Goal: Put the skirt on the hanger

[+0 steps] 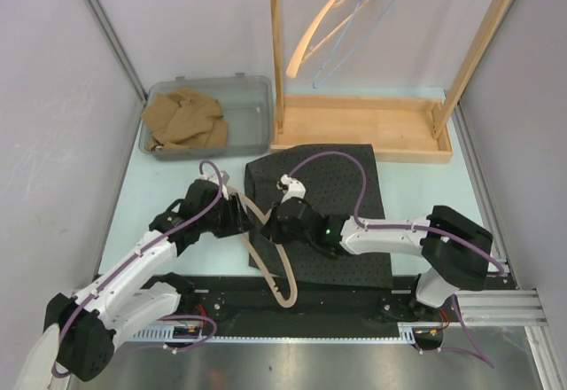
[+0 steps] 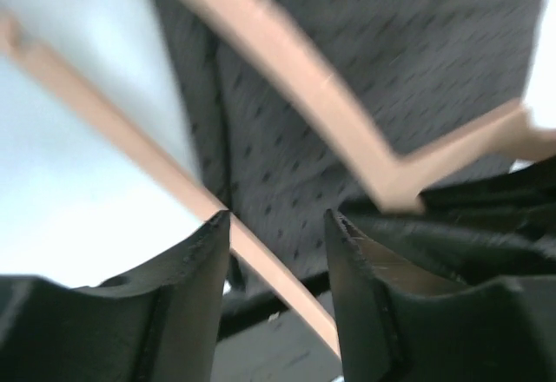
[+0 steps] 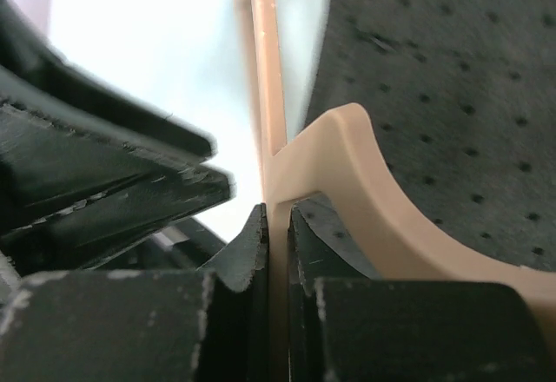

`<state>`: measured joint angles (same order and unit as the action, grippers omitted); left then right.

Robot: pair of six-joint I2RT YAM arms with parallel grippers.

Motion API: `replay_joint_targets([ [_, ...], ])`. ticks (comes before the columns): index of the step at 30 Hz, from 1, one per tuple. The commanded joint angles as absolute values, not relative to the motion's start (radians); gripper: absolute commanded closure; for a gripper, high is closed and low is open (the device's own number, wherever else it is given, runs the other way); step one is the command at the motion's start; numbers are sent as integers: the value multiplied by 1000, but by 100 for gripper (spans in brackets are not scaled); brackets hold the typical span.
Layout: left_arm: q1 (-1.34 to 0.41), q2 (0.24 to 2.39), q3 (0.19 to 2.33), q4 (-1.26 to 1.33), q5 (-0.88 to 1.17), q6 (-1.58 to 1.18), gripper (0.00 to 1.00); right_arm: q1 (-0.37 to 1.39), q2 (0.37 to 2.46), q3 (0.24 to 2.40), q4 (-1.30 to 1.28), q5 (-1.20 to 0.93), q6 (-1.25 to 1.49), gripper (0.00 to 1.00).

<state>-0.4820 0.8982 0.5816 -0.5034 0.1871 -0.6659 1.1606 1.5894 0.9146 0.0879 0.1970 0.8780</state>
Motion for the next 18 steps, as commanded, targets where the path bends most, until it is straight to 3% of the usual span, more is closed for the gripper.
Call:
replay_joint_targets([
  [1, -486, 847, 516, -515, 253, -716, 51, 1195, 1624, 815, 300, 305, 923, 100],
  [7, -488, 856, 454, -480, 284, -724, 55, 1233, 1715, 801, 443, 324, 957, 100],
  [18, -514, 959, 433, -437, 216, -729, 44, 1249, 1802, 690, 620, 330, 1190, 100],
])
